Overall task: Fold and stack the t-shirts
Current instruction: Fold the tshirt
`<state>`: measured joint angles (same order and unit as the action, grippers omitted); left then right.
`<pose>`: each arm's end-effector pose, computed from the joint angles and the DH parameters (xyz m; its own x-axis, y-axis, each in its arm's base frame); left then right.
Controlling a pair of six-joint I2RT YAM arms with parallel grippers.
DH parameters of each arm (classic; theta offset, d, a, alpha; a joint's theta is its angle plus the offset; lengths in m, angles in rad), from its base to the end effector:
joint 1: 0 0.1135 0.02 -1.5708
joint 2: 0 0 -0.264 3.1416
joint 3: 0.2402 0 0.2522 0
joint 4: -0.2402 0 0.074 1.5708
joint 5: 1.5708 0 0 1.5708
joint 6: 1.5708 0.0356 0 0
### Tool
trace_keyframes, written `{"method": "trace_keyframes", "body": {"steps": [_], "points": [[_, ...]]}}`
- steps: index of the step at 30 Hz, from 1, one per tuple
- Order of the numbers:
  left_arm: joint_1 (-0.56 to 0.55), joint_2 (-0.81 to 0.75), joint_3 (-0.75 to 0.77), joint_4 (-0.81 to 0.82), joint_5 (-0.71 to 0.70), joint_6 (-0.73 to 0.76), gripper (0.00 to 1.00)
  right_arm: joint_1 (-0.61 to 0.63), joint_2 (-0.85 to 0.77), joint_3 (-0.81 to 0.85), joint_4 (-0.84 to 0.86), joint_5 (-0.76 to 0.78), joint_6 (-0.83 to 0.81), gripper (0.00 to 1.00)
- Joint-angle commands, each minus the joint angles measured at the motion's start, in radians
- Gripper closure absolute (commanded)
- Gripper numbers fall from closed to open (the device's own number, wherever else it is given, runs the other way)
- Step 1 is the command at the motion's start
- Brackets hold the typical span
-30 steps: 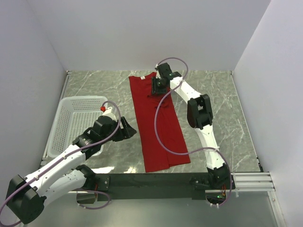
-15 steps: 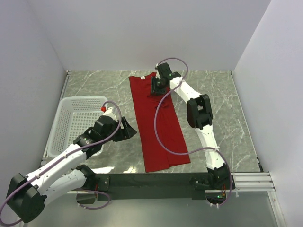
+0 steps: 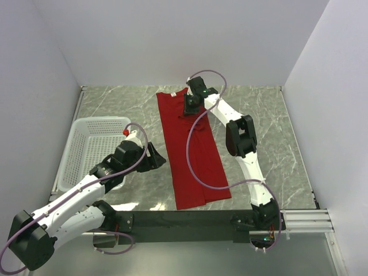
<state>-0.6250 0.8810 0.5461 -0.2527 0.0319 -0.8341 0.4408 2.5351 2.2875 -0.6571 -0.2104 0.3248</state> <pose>0.1569 -0.1146 0.2325 -0.7511 -0.3709 -0.5461 0.0744 0.7744 -0.6283 0.5000 0.2441 0.1766 -0.8443 -0.0532 -0.5332 -0.2791 0.8931 0.3528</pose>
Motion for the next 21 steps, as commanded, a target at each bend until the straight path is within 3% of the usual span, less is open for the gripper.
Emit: {"method": "trace_keyframes", "body": {"steps": [1, 5, 11, 21], "points": [[0.004, -0.008, 0.023, 0.017, -0.006, -0.008, 0.27, 0.006, 0.024, 0.050, 0.014, 0.020, 0.002, 0.82], [0.004, -0.004, 0.029, 0.016, -0.003, -0.005, 0.27, -0.001, 0.008, 0.055, 0.011, 0.016, 0.000, 1.00], [0.004, -0.004, 0.035, 0.013, -0.004, -0.002, 0.27, -0.051, -0.047, 0.024, 0.020, -0.027, -0.009, 1.00], [0.004, 0.021, 0.034, 0.043, 0.008, 0.000, 0.26, -0.198, -0.085, 0.032, 0.024, -0.241, -0.105, 1.00]]}}
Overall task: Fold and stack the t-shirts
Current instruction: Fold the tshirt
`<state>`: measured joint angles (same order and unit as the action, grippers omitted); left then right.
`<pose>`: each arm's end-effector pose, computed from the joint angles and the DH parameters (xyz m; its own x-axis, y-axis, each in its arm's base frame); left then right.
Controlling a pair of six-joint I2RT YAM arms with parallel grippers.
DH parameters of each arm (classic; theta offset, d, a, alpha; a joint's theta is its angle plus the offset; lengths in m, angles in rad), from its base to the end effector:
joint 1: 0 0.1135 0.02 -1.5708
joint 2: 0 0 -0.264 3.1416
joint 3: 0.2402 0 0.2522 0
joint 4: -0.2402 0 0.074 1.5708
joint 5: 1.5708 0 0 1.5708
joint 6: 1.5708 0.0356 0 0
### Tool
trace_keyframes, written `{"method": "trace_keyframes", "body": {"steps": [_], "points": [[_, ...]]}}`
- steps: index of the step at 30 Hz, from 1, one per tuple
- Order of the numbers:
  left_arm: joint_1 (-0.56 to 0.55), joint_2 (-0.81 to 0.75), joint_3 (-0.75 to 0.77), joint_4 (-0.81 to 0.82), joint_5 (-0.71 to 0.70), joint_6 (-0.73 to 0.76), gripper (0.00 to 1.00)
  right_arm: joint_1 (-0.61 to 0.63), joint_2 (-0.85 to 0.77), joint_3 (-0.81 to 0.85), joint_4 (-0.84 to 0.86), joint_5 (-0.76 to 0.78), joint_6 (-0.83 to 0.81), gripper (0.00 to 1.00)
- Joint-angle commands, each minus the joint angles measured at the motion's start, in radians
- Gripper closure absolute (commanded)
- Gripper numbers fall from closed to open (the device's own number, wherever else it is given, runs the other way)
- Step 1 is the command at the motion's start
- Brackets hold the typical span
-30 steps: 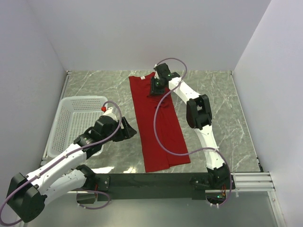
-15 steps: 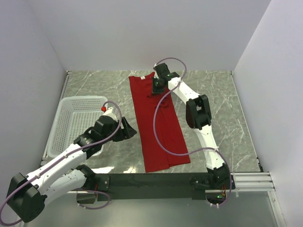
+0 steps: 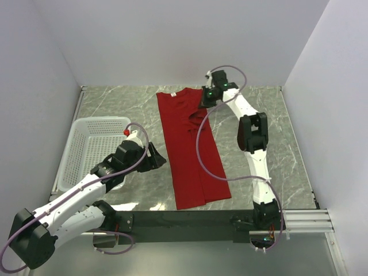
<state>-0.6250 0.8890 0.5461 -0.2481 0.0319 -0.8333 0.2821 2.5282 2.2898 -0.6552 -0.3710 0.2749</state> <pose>0.1579 -0.1153 0.2316 -0.7526 -0.3692 -0.5452 0.0732 0.7759 -0.6266 0.5297 0.1670 0.1824 -0.8501 0.0170 -0.5264 -0.2565 0.8595 0.4420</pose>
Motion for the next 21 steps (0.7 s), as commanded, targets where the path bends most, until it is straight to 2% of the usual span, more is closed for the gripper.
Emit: {"method": "trace_keyframes", "body": {"steps": [1, 8, 15, 19, 21], "points": [[0.002, 0.021, 0.037, 0.041, 0.011, -0.001, 0.26, -0.049, -0.072, 0.031, 0.023, -0.097, -0.063, 1.00], [0.004, 0.034, 0.045, 0.044, 0.017, 0.000, 0.27, -0.081, -0.054, 0.083, 0.020, -0.022, -0.097, 0.91], [0.004, 0.022, 0.041, 0.032, 0.016, -0.007, 0.27, -0.113, -0.066, 0.086, 0.055, 0.158, -0.069, 0.89], [0.002, 0.016, 0.037, 0.035, 0.014, -0.010, 0.27, -0.130, -0.074, 0.070, 0.069, 0.126, -0.062, 0.66], [0.004, 0.018, 0.037, 0.036, 0.013, -0.010, 0.26, -0.135, -0.075, 0.054, 0.074, 0.097, -0.054, 0.63]]}}
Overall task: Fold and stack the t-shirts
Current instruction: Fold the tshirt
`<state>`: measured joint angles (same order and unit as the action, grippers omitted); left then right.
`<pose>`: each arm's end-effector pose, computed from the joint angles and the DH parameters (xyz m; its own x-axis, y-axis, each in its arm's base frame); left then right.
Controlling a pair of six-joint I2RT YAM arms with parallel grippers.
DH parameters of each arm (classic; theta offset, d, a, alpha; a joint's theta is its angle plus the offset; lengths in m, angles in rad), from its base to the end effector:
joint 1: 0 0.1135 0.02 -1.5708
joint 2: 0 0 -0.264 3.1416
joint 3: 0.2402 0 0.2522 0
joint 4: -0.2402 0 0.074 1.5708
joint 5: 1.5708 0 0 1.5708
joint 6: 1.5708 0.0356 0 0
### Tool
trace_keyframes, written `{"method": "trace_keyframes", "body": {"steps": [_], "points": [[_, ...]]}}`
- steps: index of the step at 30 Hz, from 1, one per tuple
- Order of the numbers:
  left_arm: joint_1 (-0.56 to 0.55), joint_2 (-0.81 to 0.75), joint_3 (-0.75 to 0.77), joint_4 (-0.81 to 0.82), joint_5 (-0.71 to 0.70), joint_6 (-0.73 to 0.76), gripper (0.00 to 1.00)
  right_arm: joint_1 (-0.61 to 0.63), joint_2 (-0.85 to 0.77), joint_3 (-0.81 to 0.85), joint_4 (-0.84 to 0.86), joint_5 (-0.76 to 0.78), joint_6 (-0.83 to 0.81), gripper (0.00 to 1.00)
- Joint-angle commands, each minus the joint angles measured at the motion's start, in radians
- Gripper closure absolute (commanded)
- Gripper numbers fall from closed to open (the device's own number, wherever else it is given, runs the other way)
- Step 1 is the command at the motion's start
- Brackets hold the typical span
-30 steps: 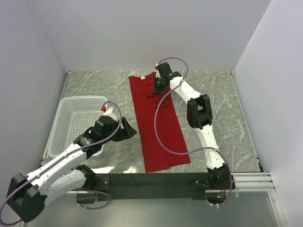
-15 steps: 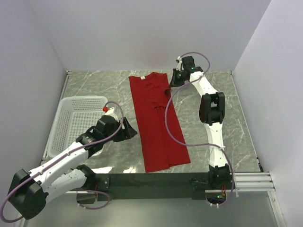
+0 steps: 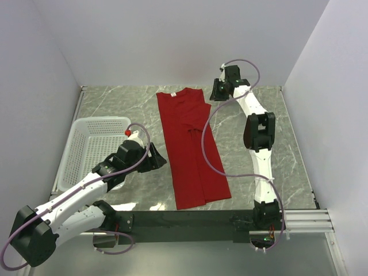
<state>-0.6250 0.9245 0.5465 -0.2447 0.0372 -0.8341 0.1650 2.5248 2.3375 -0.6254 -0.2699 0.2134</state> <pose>0.1613 -0.1180 0.2257 -0.7690 -0.3579 -0.5297 0.0590 0.7853 -0.6162 0.5525 0.1016 0.2009 -0.7719 0.0784 -0.6309 -0.1797 0.9250 0.3348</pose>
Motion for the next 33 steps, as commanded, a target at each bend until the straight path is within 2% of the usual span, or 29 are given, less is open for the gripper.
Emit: {"method": "trace_keyframes", "body": {"steps": [1, 5, 13, 33], "points": [[0.004, -0.015, 0.036, 0.033, 0.010, -0.010, 0.26, -0.019, -0.075, -0.009, 0.053, -0.024, 0.010, 0.62], [0.004, -0.009, 0.044, 0.030, 0.012, -0.008, 0.27, -0.019, -0.069, -0.035, 0.069, -0.072, 0.041, 0.53], [0.002, -0.019, 0.035, 0.021, 0.016, -0.019, 0.27, -0.019, 0.014, 0.006, 0.084, -0.100, 0.047, 0.50], [0.002, 0.036, 0.084, 0.012, 0.024, -0.007, 0.26, 0.004, 0.075, 0.043, 0.006, -0.037, 0.083, 0.55]]}}
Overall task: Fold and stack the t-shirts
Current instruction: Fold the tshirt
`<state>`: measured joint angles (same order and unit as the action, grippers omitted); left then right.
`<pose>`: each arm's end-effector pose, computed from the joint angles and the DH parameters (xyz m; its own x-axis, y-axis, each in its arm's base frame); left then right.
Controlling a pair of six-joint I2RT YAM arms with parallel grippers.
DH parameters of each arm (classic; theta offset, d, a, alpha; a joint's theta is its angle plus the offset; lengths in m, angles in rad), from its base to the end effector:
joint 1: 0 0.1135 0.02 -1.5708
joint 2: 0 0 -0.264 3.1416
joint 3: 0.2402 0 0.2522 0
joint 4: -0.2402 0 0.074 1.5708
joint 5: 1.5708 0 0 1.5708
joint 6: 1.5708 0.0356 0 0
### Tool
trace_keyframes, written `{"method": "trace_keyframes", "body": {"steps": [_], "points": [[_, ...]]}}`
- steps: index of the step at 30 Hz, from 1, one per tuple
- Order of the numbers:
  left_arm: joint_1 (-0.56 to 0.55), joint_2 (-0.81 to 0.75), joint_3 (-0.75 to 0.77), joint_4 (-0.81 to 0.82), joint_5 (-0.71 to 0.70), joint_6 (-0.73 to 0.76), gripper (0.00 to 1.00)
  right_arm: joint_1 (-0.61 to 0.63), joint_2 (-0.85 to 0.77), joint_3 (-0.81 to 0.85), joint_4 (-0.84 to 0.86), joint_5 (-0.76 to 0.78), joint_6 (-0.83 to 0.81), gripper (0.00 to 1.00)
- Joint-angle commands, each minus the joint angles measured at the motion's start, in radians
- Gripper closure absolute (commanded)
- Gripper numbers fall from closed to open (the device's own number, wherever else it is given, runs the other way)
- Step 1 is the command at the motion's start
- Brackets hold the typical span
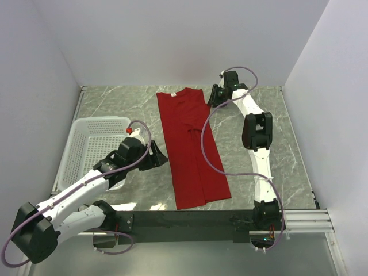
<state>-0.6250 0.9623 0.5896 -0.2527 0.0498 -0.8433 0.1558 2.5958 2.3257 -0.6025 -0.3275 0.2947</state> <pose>0.1676 -0.1231 0.2327 -0.7766 -0.3595 -0.5174 0.0558 0.7787 -0.6249 0.5583 0.0993 0.1605 -0.8261 0.1486 -0.5436 -0.1163 0.8989 0.4225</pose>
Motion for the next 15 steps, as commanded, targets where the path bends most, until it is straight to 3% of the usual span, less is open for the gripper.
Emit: {"method": "trace_keyframes", "body": {"steps": [1, 15], "points": [[0.002, -0.002, 0.041, 0.018, 0.012, 0.004, 0.26, 0.014, 0.009, 0.058, -0.019, 0.019, 0.001, 0.56], [0.002, 0.016, 0.065, 0.009, 0.013, 0.013, 0.26, 0.027, 0.014, 0.077, -0.042, 0.039, -0.011, 0.58]]}}
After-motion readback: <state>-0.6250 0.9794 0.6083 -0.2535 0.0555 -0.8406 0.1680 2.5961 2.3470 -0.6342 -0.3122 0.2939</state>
